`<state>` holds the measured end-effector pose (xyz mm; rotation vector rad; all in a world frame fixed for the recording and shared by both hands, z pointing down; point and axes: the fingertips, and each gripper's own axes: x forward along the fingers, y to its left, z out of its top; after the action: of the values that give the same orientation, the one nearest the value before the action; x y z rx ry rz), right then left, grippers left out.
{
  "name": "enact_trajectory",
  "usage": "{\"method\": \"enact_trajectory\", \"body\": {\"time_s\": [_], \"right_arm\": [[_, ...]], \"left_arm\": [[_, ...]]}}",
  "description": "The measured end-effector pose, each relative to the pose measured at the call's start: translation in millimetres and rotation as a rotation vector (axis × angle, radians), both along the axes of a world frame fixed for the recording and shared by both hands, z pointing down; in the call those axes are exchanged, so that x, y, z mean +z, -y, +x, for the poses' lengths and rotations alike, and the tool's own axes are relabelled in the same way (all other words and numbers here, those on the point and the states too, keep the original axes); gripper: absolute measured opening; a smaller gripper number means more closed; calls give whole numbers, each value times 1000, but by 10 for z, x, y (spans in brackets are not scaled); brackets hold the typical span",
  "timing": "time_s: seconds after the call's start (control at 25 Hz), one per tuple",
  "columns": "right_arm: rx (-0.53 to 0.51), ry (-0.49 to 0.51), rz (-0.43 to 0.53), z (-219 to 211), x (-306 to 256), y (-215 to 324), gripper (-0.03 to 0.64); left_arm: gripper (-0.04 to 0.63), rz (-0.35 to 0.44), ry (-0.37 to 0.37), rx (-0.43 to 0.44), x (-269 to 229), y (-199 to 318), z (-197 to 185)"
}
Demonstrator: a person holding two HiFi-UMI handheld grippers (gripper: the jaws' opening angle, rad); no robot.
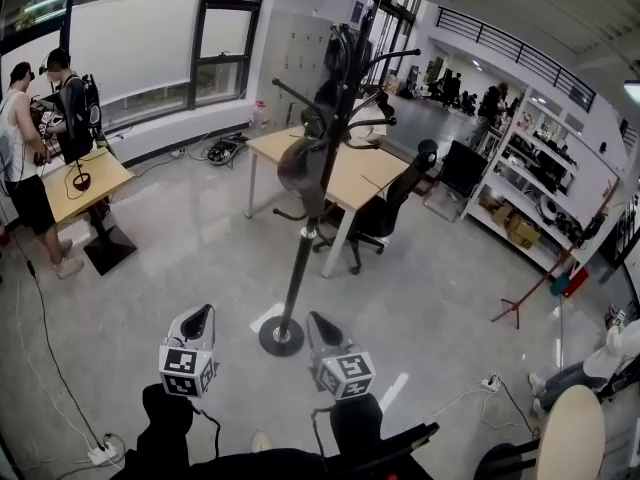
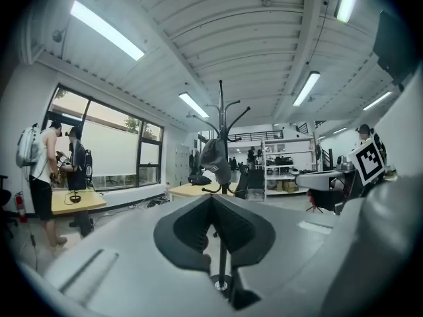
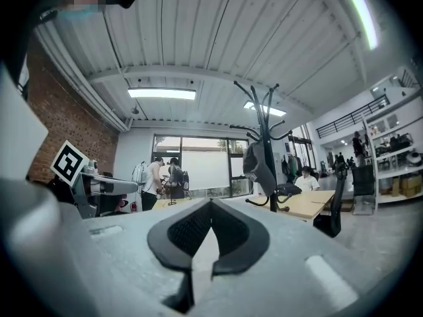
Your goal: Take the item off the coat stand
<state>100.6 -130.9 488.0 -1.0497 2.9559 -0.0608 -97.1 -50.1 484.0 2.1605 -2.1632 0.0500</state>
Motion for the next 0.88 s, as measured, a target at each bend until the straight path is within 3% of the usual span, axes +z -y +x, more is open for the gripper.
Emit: {"method": "enact_trajectory", "body": {"time_s": [0.48, 0.88], "right_arm": [[-24, 10, -9, -47, 27, 420, 2], [28, 19, -31, -16, 164, 761, 2]], "left_arm": [[2, -14, 5, -28, 30, 375, -52], [3, -30, 12, 11, 129, 813, -114]]}}
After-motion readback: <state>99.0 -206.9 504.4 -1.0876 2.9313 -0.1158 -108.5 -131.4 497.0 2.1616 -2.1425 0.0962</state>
